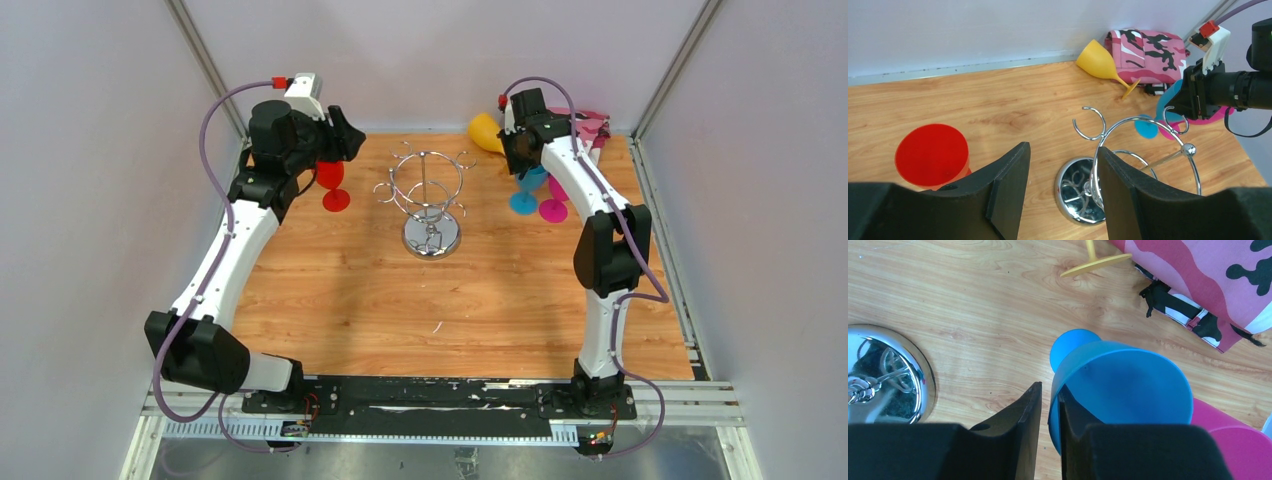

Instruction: Take the wine glass off the wine glass rack

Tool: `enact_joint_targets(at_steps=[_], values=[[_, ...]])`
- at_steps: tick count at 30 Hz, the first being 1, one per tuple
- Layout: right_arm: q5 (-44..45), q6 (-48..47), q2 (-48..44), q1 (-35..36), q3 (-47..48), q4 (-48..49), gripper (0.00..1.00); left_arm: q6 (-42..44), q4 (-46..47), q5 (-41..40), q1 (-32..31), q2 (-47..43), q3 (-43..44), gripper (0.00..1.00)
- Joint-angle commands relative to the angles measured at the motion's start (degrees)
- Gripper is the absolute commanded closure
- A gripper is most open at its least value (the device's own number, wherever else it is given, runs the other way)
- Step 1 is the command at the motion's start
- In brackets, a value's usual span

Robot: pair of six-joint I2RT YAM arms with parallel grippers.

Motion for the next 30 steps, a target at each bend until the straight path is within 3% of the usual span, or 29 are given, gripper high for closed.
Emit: enact_joint_targets(at_steps=[1, 7, 15, 24, 30], values=[[-0.19, 0.01, 0.51, -0.63, 1.23, -0.92, 0.79, -0.22, 1.59, 0.22, -0.49, 0.67, -0.74, 0.43], [0.13, 0.45, 0.89, -0.59, 1.04, -1.05, 1.0, -0.05, 1.69, 0.14, -0.49, 0.37, -1.24, 0.43], [-0.5, 0.82, -2.52, 0.59, 0.78, -1.09, 1.0, -0.21, 1.51, -0.71, -0.49, -0.94, -2.02, 0.45], [0.16, 1.49, -14.34, 3.04, 4.33, 0.07, 1.0, -0.72, 1.9, -1.83, -0.49, -3.94, -3.45, 0.47], [5.94, 1.11, -22.3, 3.41, 6.3, 1.01, 1.0, -1.44, 2.75, -1.13, -0.49, -4.17, -3.92, 0.49]])
